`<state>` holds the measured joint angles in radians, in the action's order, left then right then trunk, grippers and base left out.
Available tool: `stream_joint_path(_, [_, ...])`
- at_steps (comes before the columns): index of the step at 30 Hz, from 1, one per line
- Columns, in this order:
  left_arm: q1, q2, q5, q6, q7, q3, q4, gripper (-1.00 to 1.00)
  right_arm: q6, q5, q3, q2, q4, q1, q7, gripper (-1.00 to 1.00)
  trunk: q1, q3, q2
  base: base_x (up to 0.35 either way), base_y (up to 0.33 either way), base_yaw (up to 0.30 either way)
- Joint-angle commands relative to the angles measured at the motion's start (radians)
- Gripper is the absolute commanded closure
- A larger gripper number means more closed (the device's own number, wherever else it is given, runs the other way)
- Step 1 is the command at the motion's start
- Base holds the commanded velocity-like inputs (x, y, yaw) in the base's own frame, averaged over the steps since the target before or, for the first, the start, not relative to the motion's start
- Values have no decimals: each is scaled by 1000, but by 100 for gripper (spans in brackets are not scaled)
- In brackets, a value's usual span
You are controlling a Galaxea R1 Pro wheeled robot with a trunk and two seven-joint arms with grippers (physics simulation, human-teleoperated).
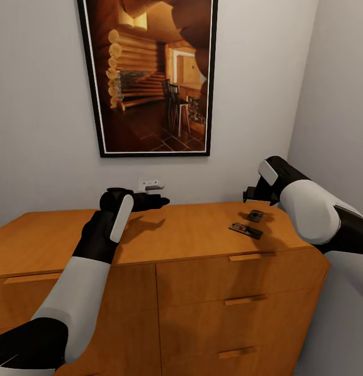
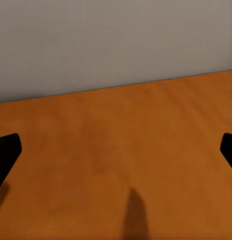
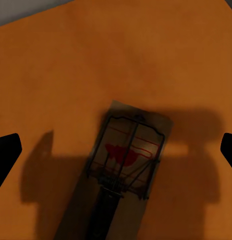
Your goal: Take the four mousetraps from the cabinet in the bathroom and place them on the bathroom floor. Make sure all four end up on the same floor surface, and ensure that at least two of them are either under or directly next to the same bathroom sink.
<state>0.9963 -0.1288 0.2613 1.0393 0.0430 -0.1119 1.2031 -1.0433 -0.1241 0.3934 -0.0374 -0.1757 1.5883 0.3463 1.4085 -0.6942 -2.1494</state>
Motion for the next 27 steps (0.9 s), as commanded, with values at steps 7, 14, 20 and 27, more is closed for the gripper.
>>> stream_joint_path(7, [0, 1, 6, 3, 5, -1, 0, -100, -4, -9, 8, 1, -1, 1, -1, -100, 0, -1, -1, 0, 0, 0])
stream_joint_path(14, [1, 1, 3, 3, 5, -1, 0, -100, -4, -9, 8, 1, -1, 1, -1, -100, 0, -1, -1, 0, 0, 0])
stream_joint_path(20, [1, 1, 1, 4, 5, -2, 0, -100, -4, -9, 8, 1, -1, 1, -1, -100, 0, -1, -1, 0, 0, 0])
stream_joint_path(27, [1, 1, 1, 4, 5, -2, 1, -100, -4, -9, 8, 1, -1, 1, -1, -100, 0, -1, -1, -65, 0, 0])
